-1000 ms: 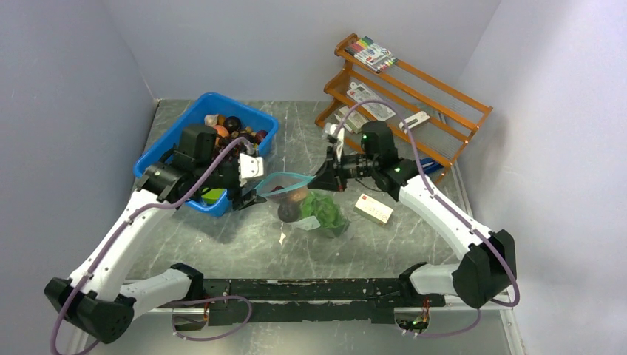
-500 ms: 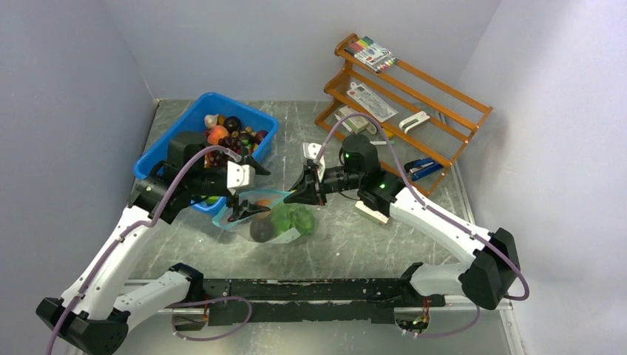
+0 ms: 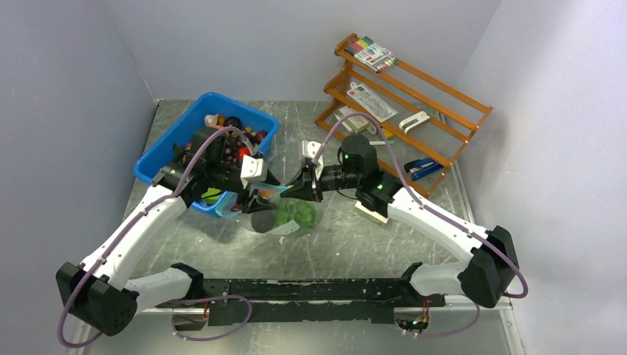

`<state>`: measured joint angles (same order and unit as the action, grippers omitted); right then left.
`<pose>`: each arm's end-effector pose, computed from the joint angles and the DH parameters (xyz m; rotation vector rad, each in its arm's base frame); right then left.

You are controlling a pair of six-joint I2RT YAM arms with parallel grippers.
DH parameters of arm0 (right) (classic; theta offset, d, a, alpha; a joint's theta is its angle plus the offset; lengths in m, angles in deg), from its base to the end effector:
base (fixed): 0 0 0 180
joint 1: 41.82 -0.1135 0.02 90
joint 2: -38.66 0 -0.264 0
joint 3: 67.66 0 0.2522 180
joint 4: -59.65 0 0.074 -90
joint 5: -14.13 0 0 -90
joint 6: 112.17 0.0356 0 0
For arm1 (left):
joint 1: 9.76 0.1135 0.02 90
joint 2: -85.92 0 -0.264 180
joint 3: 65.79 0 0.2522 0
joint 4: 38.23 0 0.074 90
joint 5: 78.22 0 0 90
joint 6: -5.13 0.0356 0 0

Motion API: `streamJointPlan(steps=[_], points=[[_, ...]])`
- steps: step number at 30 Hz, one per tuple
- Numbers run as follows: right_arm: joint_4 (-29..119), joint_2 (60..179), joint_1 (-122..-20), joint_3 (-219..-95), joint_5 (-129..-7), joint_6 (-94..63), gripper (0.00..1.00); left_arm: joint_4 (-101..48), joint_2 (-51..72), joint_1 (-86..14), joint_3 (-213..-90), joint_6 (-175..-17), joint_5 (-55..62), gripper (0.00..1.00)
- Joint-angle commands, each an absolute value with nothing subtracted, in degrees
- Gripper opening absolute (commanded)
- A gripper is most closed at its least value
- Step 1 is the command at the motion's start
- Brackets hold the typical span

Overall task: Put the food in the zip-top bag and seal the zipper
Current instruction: Zip the zipper food storage bag at the center of the board.

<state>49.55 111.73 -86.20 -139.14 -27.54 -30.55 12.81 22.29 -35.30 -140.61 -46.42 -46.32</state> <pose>0.1893 0.2224 0.3393 -1.3499 1.2833 1.1867 0.1867 -0.1227 0.3395 1.4907 1.4114 -0.9921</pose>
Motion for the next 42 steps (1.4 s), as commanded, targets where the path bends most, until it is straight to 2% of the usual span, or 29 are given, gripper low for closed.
streamJointPlan(steps=[1,2,4,5,6,7,12,14,16,23,29,33,36,39,42], points=[[54.10,110.72,-86.47,-137.41,-27.96,-30.44,0.00,13.95,20.70,-34.98,-141.30,-42.86,-49.72,0.53],[54.10,110.44,-86.47,-137.09,-28.02,-30.37,0.00,14.36,20.32,-34.98,-141.52,-42.52,-49.69,0.43],[54.24,110.06,-86.53,-136.33,-28.25,-29.92,0.00,13.86,19.81,-34.98,-141.58,-43.23,-49.00,0.32],[54.20,109.88,-86.49,-136.01,-28.57,-29.58,0.01,13.36,19.75,-34.98,-141.46,-43.71,-48.80,0.24],[53.98,109.54,-86.48,-135.62,-28.97,-29.24,0.06,13.03,19.74,-34.98,-141.31,-43.97,-48.74,0.12],[53.78,109.06,-86.47,-134.98,-29.51,-28.90,0.11,13.03,19.74,-34.98,-141.33,-43.81,-48.81,0.08],[56.60,103.39,-86.29,-128.43,-31.01,-25.46,0.45,10.33,21.76,-34.98,-138.58,-43.20,-49.02,0.07],[60.00,100.68,-86.31,-124.44,-31.91,-22.64,0.55,8.75,22.78,-34.98,-137.51,-43.68,-49.49,0.07],[63.27,98.72,-86.24,-120.97,-32.48,-20.37,0.59,8.19,23.55,-34.98,-136.78,-43.14,-50.22,0.07],[71.46,98.07,-86.27,-116.09,-34.15,-17.53,0.58,7.80,25.26,-34.98,-135.41,-42.02,-49.98,0.07],[76.63,102.20,-86.29,-117.08,-33.24,-17.29,0.48,6.73,26.04,-34.99,-134.13,-42.54,-50.92,0.07],[76.92,103.59,-86.30,-118.24,-32.94,-17.74,0.37,6.53,26.85,-34.98,-133.18,-42.50,-50.76,0.07],[78.80,104.29,-86.29,-117.52,-33.77,-17.71,0.37,6.16,27.25,-34.98,-132.84,-42.62,-51.16,0.07],[77.95,104.44,-86.29,-117.45,-34.62,-18.65,0.44,5.89,27.68,-34.98,-132.50,-42.40,-51.87,0.07],[76.32,104.48,-86.30,-118.18,-34.33,-19.53,0.45,6.21,27.81,-34.98,-132.24,-41.85,-52.28,0.07]])
